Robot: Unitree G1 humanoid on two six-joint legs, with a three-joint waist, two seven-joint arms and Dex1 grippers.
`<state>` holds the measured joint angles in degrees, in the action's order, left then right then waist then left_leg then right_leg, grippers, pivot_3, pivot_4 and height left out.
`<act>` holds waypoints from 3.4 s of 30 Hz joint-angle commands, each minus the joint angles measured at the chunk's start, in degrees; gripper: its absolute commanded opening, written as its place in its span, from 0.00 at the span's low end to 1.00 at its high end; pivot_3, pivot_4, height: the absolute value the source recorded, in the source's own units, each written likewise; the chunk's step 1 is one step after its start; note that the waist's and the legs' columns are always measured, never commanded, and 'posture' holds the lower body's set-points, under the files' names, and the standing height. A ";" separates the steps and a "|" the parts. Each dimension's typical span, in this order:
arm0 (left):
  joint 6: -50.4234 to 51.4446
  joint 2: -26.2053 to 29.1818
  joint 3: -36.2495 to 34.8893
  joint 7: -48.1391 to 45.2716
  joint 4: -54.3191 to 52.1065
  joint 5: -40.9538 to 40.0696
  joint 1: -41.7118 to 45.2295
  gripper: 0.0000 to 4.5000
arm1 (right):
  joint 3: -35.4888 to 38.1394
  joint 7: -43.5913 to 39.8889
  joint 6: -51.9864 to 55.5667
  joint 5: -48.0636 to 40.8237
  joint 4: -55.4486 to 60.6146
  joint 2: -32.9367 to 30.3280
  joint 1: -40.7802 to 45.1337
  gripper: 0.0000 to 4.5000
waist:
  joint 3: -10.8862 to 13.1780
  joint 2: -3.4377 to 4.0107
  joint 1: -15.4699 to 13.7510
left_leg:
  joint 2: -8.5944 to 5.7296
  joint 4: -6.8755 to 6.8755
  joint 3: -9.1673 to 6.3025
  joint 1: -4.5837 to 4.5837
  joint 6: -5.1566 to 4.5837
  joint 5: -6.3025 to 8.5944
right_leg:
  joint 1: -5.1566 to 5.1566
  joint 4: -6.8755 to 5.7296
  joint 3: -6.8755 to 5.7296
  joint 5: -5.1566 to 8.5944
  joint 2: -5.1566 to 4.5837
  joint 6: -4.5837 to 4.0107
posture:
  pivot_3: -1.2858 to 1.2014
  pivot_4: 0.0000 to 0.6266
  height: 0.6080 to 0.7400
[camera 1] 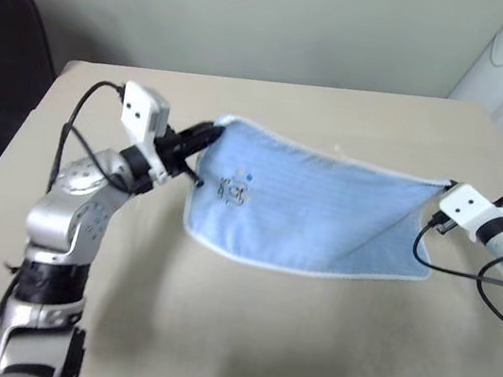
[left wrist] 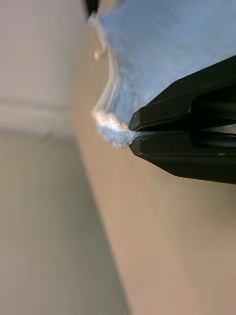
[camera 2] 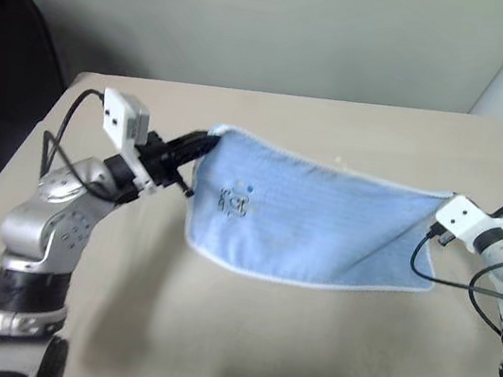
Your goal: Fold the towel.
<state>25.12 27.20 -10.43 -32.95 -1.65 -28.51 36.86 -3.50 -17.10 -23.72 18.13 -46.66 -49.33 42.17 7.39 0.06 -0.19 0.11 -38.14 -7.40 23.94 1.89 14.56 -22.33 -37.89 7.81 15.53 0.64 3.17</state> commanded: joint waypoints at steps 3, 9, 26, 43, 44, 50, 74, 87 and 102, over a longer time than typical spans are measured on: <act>-7.62 -0.55 -3.32 3.73 10.51 2.71 12.13 0.01 | 1.59 3.88 -1.27 -0.22 -7.17 -1.09 10.60 0.00 | 0.01 0.01 0.05 | -0.01 0.03 0.00 0.09 0.02 -0.03 | -0.10 0.00 0.01 0.00 0.00 0.00 | 0.52 0.24 1.00; -6.91 3.97 -6.30 -1.20 7.90 -1.24 12.70 0.01 | 7.16 -4.79 -1.78 -9.78 -3.10 -3.29 10.20 0.00 | 0.02 0.01 0.00 | -0.02 0.08 0.00 0.13 0.03 -0.06 | -0.13 0.02 0.02 0.00 0.00 0.00 | 0.52 0.24 1.00; 11.63 19.31 -9.69 -17.32 -31.42 -19.27 -39.26 0.01 | 19.77 -44.51 28.02 -39.47 42.22 -12.37 -37.83 0.00 | 0.05 -0.08 -0.39 | -0.04 0.08 0.07 -0.19 0.11 -0.07 | 0.30 0.05 0.08 0.19 0.10 0.03 | 0.52 0.24 1.00; 12.08 18.18 -12.66 -15.65 -31.99 -21.23 -49.32 0.01 | 19.99 -46.52 24.93 -31.00 35.09 -16.84 -37.25 0.00 | 0.05 -0.07 -0.39 | -0.05 0.13 0.04 -0.56 -0.01 0.13 | 0.67 0.01 0.08 0.25 0.12 -0.05 | 0.52 0.24 1.00; 12.06 18.15 -12.61 -15.67 -32.02 -21.30 -49.41 0.01 | 19.70 -45.75 23.32 -29.95 33.70 -16.76 -36.03 0.00 | 0.05 -0.07 -0.38 | -0.05 0.14 0.04 -0.60 -0.04 0.15 | 0.70 0.01 0.08 0.25 0.11 -0.05 | 0.52 0.24 1.00; 12.45 17.29 -11.94 -14.84 -32.94 -22.71 -49.47 0.01 | 17.14 -44.05 17.12 -26.50 27.68 -15.75 -29.36 0.00 | 0.04 -0.06 -0.37 | -0.05 0.17 0.01 -0.89 -0.51 0.49 | 0.96 0.01 0.05 0.27 0.13 -0.07 | 0.52 0.24 1.00; 3.92 10.39 0.61 0.48 -9.07 0.86 -28.11 0.01 | -11.81 -15.23 -4.21 6.51 -19.97 5.14 18.89 0.00 | 0.03 0.05 0.23 | -0.03 0.20 -0.12 -0.81 -0.03 0.21 | 0.81 -0.04 -0.05 0.27 0.06 -0.07 | 0.52 0.24 1.00; 3.30 8.28 1.34 -1.92 -8.07 2.70 -27.45 0.46 | -16.20 -3.93 -8.21 13.61 -23.95 3.97 18.91 0.59 | 0.03 0.06 0.20 | 0.00 0.22 -0.12 -0.49 0.04 0.16 | 0.50 -0.05 -0.06 0.21 0.04 -0.18 | 0.52 0.24 1.00; -0.03 5.80 -5.84 2.62 -15.04 2.44 -27.03 0.93 | 20.99 -28.00 45.41 -39.47 11.40 5.24 -4.67 1.00 | 0.04 0.00 -0.44 | 0.01 0.21 -0.03 -0.35 0.24 0.05 | 0.44 -0.02 -0.04 0.24 0.13 -0.24 | 0.52 0.24 1.00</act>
<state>26.90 32.80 -16.04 -28.23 -11.87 -23.94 9.69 12.56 -42.94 8.63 -12.31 -44.18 -43.71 39.08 7.43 0.06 -0.63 0.11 -37.94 -7.45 23.60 2.15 14.59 -21.89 -37.91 7.76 15.79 0.78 2.91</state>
